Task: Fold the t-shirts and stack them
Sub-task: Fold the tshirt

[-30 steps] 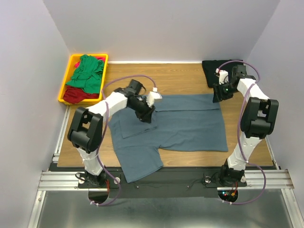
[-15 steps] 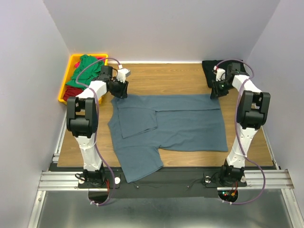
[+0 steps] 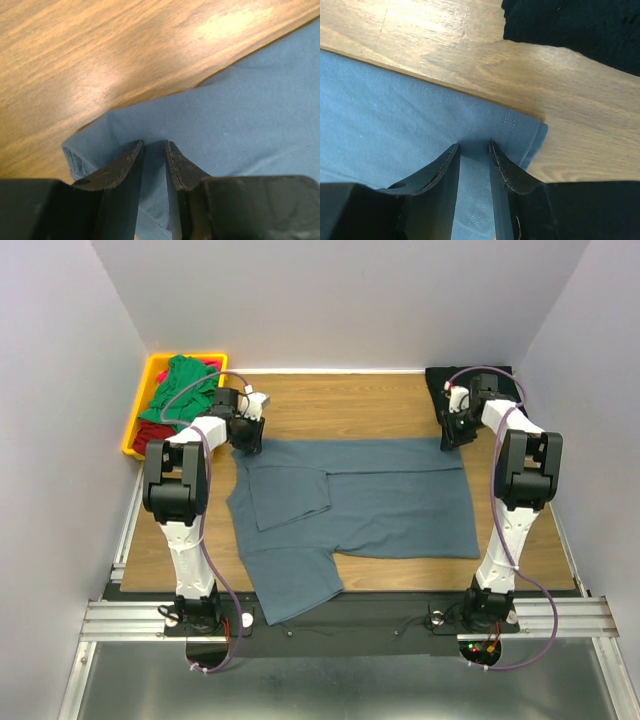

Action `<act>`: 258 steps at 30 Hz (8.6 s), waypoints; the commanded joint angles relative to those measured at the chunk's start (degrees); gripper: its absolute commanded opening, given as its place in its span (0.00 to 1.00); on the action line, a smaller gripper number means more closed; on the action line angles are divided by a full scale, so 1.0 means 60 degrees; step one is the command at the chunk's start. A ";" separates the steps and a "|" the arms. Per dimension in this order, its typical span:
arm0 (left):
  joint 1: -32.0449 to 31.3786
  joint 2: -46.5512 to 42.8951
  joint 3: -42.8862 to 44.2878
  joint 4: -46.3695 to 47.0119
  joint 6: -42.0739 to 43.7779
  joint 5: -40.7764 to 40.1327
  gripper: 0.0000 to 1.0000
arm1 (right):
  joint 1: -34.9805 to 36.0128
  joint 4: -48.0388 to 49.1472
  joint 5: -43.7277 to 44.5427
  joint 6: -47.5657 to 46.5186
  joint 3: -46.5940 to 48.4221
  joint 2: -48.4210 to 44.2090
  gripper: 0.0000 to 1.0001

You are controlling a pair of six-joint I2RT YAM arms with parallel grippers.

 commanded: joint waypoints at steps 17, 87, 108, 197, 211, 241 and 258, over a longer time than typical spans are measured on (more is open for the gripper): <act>0.0162 0.1423 0.4182 -0.2176 0.0415 0.0592 0.53 | 0.0212 0.0379 -0.0435 0.0537 0.1572 0.0657 0.57; -0.2972 -0.8701 -0.8226 -0.3539 1.0202 0.0273 0.00 | 0.1955 0.0730 0.3005 -0.5337 -1.0705 -0.9467 0.00; -0.1465 -0.8998 -0.4639 -0.5868 0.9410 0.2146 0.00 | 0.1896 -0.1116 0.2903 -0.5747 -0.8290 -0.9631 0.01; 0.0587 -0.1036 0.2836 -0.4244 0.4959 0.3759 0.55 | 0.0636 -0.1072 0.1951 -0.5514 -0.0744 -0.1776 0.53; 0.0719 -0.4308 -0.2716 -0.1023 0.0858 0.2768 0.48 | 0.1439 -0.1864 -0.0584 -0.2249 -0.1490 -0.3404 0.49; 0.0602 -0.4364 -0.4782 -0.4503 0.4297 0.0710 0.01 | 0.1515 -0.1581 0.2378 -0.3344 -0.6164 -0.4543 0.40; 0.1932 -0.4705 -0.2425 -0.4902 0.2909 0.4431 0.42 | 0.6311 0.0343 0.0187 -0.1383 -0.3645 -0.5573 0.43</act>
